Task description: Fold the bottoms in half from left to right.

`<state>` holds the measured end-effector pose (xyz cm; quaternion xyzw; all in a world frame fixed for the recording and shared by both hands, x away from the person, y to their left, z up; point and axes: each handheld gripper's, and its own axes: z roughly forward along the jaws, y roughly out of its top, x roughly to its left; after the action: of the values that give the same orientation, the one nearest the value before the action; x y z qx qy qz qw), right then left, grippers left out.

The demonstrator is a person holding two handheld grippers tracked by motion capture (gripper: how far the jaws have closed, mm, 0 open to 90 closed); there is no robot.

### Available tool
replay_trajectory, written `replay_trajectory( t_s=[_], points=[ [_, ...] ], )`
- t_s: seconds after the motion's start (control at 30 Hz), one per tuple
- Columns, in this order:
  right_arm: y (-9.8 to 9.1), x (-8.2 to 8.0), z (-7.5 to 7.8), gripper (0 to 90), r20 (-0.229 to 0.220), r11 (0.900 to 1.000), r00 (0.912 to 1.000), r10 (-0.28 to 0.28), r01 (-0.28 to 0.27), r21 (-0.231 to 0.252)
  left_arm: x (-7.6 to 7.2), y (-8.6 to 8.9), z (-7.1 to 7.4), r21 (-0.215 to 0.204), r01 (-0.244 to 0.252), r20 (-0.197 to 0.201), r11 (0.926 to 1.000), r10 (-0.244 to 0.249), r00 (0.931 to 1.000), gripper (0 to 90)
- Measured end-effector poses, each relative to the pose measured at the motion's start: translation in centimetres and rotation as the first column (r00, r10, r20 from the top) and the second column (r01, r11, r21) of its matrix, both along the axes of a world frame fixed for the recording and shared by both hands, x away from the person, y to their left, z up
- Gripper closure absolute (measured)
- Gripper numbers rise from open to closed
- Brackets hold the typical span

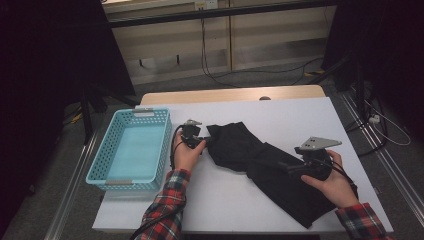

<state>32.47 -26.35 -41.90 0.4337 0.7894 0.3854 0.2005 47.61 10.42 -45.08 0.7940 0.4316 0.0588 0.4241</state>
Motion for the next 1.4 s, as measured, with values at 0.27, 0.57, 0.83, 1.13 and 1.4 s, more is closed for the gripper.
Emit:
replay_trajectory(
  t_s=[0.27,0.57,0.83,1.13,1.4],
  points=[
    [-1.7,-0.6,-0.1,36.5,-0.028,0.9987,0.9989,-0.039,0.038,-0.033,-0.2,3.1,1.5,0.021,-0.067,0.062,0.9975,0.066,0.9959,84.8],
    [-5.0,-2.2,-0.5,64.6,-0.068,0.9933,0.9912,-0.113,0.111,-0.030,-0.8,3.5,2.8,0.037,-0.090,0.118,0.9952,0.086,0.9893,84.7],
    [-5.7,-2.0,-2.2,75.3,-0.166,0.9907,0.9769,-0.134,0.129,-0.043,-0.7,3.4,2.8,0.050,-0.076,0.122,0.9959,0.070,0.9900,84.6],
    [-6.3,-2.2,-2.2,90.0,-0.208,0.9889,0.9668,-0.149,0.146,-0.028,-0.6,3.5,2.4,0.049,-0.080,0.123,0.9956,0.073,0.9898,84.6],
    [-7.7,-3.2,-1.5,90.0,-0.214,0.9828,0.9594,-0.184,0.182,-0.031,-0.8,3.0,2.3,0.038,-0.062,0.137,0.9974,0.056,0.9890,84.5]
  ],
)
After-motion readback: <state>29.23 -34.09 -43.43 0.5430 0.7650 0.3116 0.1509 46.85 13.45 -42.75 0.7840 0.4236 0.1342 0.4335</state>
